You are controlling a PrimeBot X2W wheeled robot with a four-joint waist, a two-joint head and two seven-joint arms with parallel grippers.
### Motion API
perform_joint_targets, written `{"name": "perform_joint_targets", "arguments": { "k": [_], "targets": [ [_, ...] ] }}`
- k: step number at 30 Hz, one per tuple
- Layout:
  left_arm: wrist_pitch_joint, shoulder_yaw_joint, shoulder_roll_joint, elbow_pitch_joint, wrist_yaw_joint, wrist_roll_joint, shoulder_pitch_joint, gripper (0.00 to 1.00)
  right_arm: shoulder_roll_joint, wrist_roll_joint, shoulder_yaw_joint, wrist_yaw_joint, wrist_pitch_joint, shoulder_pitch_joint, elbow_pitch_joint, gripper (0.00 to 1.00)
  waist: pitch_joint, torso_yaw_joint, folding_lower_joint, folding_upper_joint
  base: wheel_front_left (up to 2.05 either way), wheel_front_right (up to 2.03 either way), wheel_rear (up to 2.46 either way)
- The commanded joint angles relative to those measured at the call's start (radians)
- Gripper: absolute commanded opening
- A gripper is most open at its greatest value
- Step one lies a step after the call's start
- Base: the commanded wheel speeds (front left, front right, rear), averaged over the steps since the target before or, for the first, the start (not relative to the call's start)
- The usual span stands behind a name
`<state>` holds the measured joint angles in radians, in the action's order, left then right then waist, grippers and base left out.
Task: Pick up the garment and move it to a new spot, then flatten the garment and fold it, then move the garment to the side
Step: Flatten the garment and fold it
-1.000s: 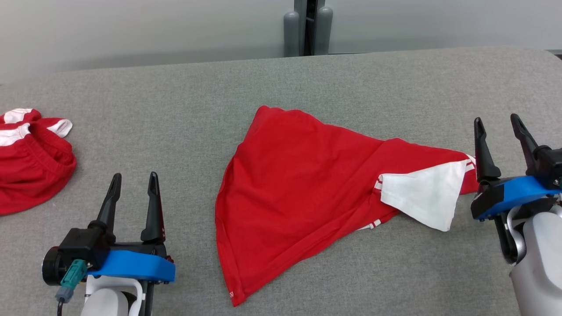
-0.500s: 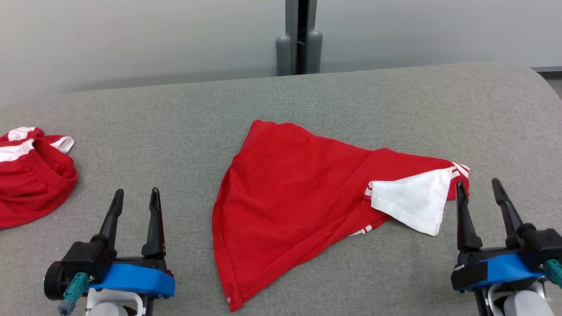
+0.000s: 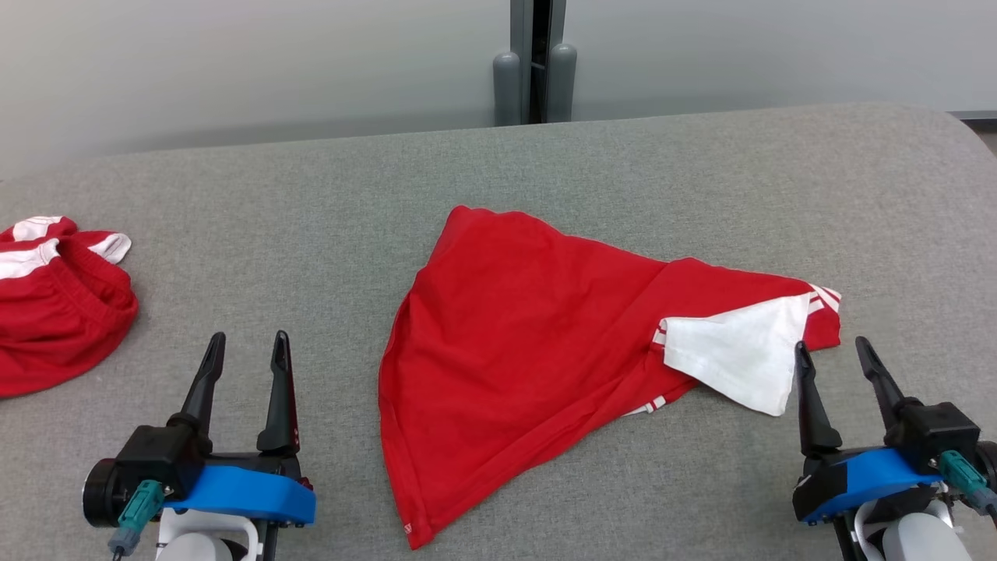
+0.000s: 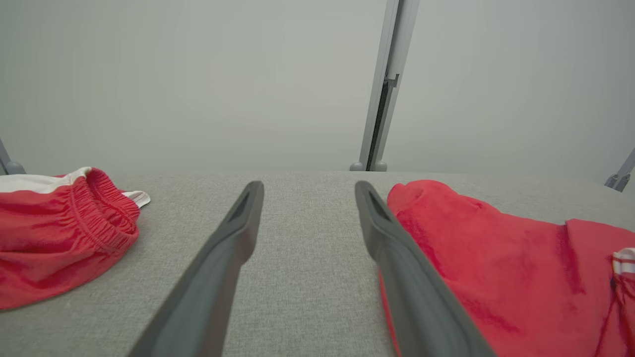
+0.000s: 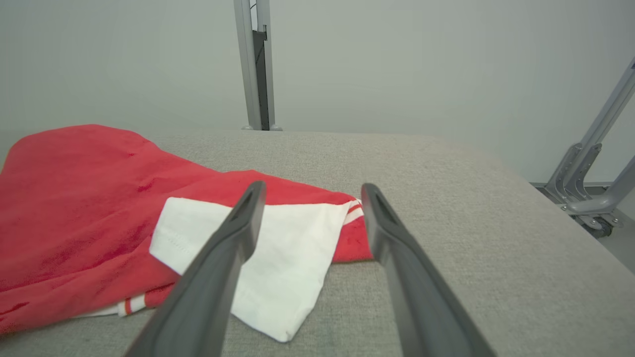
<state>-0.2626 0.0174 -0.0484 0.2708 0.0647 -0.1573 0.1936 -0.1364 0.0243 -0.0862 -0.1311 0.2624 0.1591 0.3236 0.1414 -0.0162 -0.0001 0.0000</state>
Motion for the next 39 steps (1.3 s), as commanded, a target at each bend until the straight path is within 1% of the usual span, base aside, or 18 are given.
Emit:
{"name": "perform_joint_targets", "arguments": {
  "k": [1, 9, 14, 17, 18, 19, 20, 24, 28, 32, 36, 39],
  "targets": [
    [-0.003, 0.003, -0.004, -0.004, 0.003, 0.002, 0.009, 1.00, -0.004, -0.005, 0.008, 0.001, -0.006, 0.019, 0.025, 1.00, 0.008, 0.006, 0.0001, 0.0000, 0.00, 0.00, 0.00],
    [-0.003, 0.019, -0.004, -0.004, 0.003, -0.006, 0.031, 1.00, -0.022, 0.002, 0.018, 0.001, -0.014, 0.091, 0.235, 1.00, 0.045, 0.033, 0.0001, 0.0000, 0.00, 0.00, 0.00],
    [-0.003, 0.015, -0.004, -0.005, 0.002, -0.005, 0.039, 1.00, -0.022, 0.009, 0.023, 0.001, -0.010, 0.124, 0.350, 1.00, 0.063, 0.039, 0.0001, 0.0000, 0.00, 0.00, 0.00],
    [-0.003, 0.015, -0.004, -0.005, 0.000, -0.006, 0.043, 1.00, -0.017, 0.022, 0.039, 0.001, -0.028, 0.141, 0.421, 1.00, 0.070, 0.039, 0.0001, 0.0000, 0.00, 0.00, 0.00],
    [-0.003, 0.015, -0.004, -0.006, 0.000, -0.006, 0.044, 1.00, -0.013, 0.033, 0.047, 0.001, -0.028, 0.145, 0.441, 0.45, 0.072, 0.039, 0.0001, 0.0000, 0.00, 0.00, 0.00],
    [-0.003, 0.014, -0.004, -0.006, -0.001, -0.005, 0.045, 1.00, -0.013, 0.038, 0.057, 0.001, -0.029, 0.149, 0.457, 0.11, 0.072, 0.037, 0.0001, 0.0000, 0.00, 0.00, 0.00],
    [-0.003, 0.014, -0.004, -0.005, -0.002, -0.005, 0.045, 1.00, -0.014, 0.046, 0.068, 0.001, -0.028, 0.155, 0.469, 0.00, 0.073, 0.035, 0.0001, 0.0000, 0.00, 0.00, 0.00],
    [-0.003, 0.013, -0.004, -0.001, -0.005, -0.006, 0.043, 1.00, -0.028, 0.075, 0.092, 0.001, -0.015, 0.176, 0.479, 0.00, 0.069, 0.020, 0.0001, 0.0000, 0.00, 0.00, 0.00],
    [-0.003, 0.012, -0.004, 0.004, -0.007, -0.009, 0.029, 1.00, -0.051, 0.092, 0.097, 0.001, 0.000, 0.163, 0.431, 0.00, 0.050, -0.006, 0.0001, 0.0000, 0.00, 0.00, 0.00],
    [-0.003, 0.016, -0.004, 0.009, -0.009, -0.017, 0.012, 1.00, -0.070, 0.103, 0.081, 0.001, 0.002, 0.104, 0.342, 0.00, 0.025, -0.035, 0.0001, 0.0000, 0.00, 0.00, 0.00],
    [-0.003, 0.019, -0.004, 0.011, -0.009, -0.021, 0.000, 1.00, -0.086, 0.106, 0.046, 0.001, 0.000, 0.003, 0.228, 0.00, 0.005, -0.062, 0.0001, 0.0000, 0.00, 0.00, 0.00],
    [-0.003, 0.022, -0.004, 0.013, -0.005, -0.021, -0.001, 1.00, -0.084, 0.110, 0.021, 0.001, -0.034, -0.082, 0.143, 0.00, 0.001, -0.073, 0.0001, 0.0000, 0.00, 0.00, 0.00]
  ]
}}
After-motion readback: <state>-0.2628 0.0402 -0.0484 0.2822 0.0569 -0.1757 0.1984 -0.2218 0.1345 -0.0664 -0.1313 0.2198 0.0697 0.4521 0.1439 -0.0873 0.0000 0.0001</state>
